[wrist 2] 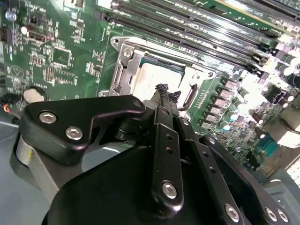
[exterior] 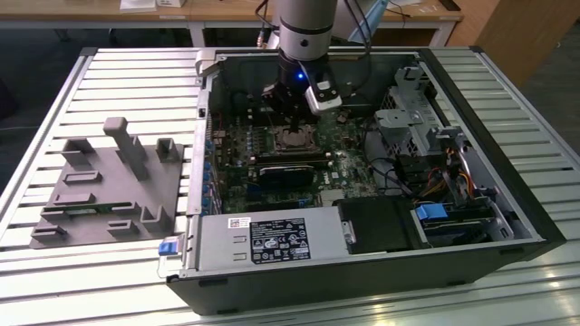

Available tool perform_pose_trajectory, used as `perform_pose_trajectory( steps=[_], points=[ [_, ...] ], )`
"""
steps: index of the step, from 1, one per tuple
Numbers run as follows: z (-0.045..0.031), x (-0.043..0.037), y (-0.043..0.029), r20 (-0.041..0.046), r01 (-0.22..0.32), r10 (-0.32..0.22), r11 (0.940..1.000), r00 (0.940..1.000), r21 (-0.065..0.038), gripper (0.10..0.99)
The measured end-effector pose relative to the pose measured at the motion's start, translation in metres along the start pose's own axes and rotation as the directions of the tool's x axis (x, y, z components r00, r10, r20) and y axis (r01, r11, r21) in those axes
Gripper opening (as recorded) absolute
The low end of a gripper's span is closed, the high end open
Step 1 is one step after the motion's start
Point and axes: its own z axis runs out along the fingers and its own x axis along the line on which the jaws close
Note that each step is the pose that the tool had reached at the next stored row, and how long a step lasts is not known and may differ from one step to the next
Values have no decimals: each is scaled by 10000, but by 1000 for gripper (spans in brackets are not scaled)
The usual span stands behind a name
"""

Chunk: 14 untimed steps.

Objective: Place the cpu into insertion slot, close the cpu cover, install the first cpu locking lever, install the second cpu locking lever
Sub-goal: 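Close the cpu cover, then install the first cpu locking lever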

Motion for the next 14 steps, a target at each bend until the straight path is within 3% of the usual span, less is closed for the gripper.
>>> perform_pose_trajectory(
  steps=[2,6,14],
  points=[
    [0,0,0,47,153,-152,9999,9999,-44,102],
    [2,9,-8,265,347,-344,9993,9991,-99,102],
    [2,15,-9,275,355,-352,9993,9990,-101,102]
  ],
)
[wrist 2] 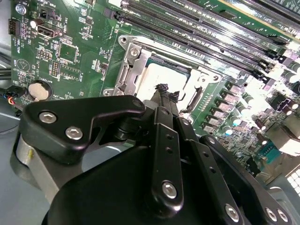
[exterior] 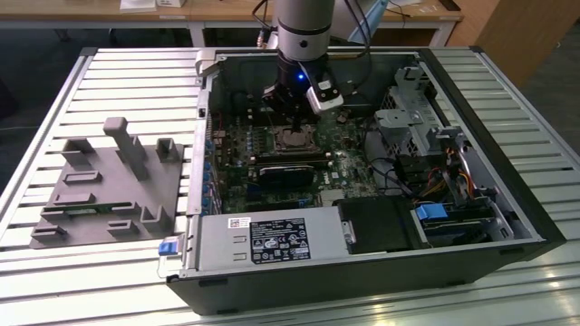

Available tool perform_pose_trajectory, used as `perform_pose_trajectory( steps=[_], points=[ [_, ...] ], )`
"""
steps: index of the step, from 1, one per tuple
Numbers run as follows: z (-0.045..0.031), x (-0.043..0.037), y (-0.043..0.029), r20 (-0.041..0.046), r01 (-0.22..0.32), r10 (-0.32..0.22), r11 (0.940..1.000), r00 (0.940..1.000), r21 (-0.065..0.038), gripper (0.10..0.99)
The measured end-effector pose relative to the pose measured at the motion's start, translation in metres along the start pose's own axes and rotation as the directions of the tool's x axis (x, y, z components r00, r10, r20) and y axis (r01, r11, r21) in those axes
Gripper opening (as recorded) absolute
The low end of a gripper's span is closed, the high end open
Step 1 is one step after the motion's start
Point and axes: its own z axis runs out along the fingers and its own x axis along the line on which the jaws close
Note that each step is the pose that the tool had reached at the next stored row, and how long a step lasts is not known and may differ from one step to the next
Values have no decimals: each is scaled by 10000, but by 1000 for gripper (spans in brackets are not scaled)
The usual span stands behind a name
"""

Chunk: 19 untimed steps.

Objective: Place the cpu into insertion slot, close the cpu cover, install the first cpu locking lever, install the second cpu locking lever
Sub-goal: 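Install the first cpu locking lever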

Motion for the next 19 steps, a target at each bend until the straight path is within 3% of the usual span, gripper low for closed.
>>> perform_pose_trajectory(
  steps=[8,19],
  points=[
    [-2,1,0,0,0,0,10000,10000,0,102],
    [-181,-2,8,0,-1,1,10000,10000,-1,102]
  ],
)
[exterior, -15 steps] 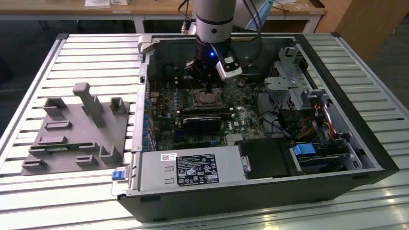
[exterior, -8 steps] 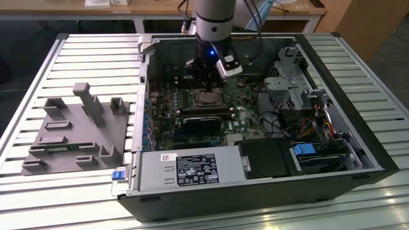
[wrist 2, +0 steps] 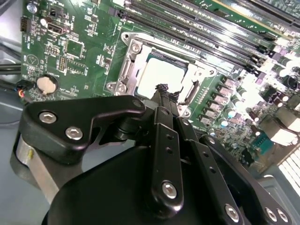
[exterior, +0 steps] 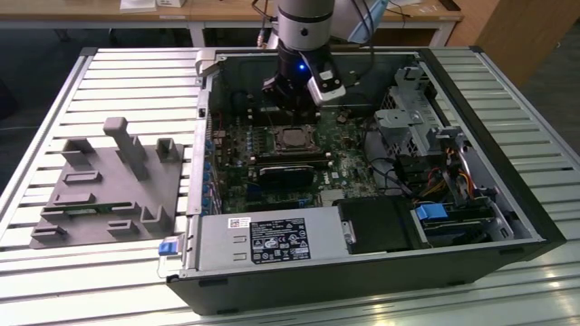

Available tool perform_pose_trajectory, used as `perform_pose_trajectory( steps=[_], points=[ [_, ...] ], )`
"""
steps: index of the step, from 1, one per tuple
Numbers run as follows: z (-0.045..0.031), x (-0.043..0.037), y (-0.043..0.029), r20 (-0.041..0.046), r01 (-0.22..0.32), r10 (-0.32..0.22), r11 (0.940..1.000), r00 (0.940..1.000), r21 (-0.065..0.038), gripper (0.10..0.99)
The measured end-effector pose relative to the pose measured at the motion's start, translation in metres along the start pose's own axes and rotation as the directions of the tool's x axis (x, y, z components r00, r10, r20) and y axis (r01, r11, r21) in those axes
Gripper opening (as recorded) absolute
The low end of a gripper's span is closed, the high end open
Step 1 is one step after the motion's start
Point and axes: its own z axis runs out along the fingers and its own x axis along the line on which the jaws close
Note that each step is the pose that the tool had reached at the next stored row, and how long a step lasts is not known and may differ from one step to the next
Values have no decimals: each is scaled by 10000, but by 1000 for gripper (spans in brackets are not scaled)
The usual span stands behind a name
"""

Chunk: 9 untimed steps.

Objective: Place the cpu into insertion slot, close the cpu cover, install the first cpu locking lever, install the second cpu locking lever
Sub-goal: 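Install the first cpu locking lever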

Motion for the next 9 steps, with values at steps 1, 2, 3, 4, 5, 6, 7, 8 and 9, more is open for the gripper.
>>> perform_pose_trajectory(
  steps=[1,2,3,4,5,6,7,8,9],
  points=[
    [-18,0,1,0,0,0,10000,10000,0,102],
    [-29,0,1,0,0,0,10000,10000,1,102],
    [-30,-1,2,0,0,0,10000,10000,-2,102],
    [-30,-1,2,1,0,0,10000,10000,-2,102],
    [-30,-1,2,1,1,-1,10000,10000,-3,102],
    [-31,-1,1,1,0,0,10000,10000,-2,102],
    [-32,0,1,0,0,0,10000,10000,0,102],
    [-32,-1,1,0,0,0,10000,10000,-1,102],
    [-33,7,0,0,0,0,10000,10000,1,102]
  ],
)
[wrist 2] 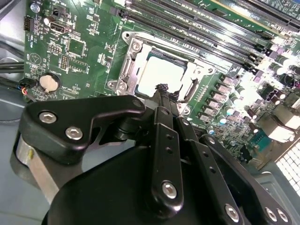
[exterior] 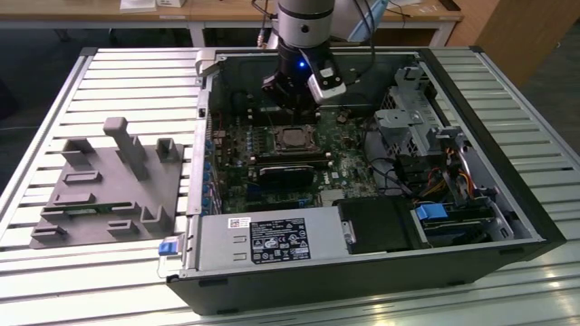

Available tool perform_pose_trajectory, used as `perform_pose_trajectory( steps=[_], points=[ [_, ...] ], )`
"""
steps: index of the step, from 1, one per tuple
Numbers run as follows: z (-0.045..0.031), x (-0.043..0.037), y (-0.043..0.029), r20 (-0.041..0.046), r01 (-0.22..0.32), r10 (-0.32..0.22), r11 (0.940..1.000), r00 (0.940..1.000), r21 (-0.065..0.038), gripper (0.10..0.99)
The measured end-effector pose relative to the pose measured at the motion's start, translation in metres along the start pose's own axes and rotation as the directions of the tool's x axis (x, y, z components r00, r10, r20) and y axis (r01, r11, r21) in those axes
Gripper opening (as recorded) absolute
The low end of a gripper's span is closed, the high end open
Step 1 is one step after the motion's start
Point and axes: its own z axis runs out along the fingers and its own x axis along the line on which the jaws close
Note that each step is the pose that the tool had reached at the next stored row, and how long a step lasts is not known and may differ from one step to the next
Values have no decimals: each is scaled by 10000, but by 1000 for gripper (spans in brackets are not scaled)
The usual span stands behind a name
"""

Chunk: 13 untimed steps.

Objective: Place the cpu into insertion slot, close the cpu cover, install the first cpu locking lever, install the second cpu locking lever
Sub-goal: 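Install the first cpu locking lever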

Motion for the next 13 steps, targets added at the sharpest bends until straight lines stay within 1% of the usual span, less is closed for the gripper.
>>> perform_pose_trajectory(
  steps=[3,10,13],
  points=[
    [-2,67,-11,1,-1,1,10000,10000,-3,102],
    [-7,303,-53,39,1,-1,10000,10000,-12,102],
    [-9,376,-66,53,2,-2,10000,10000,-19,102]
  ],
)
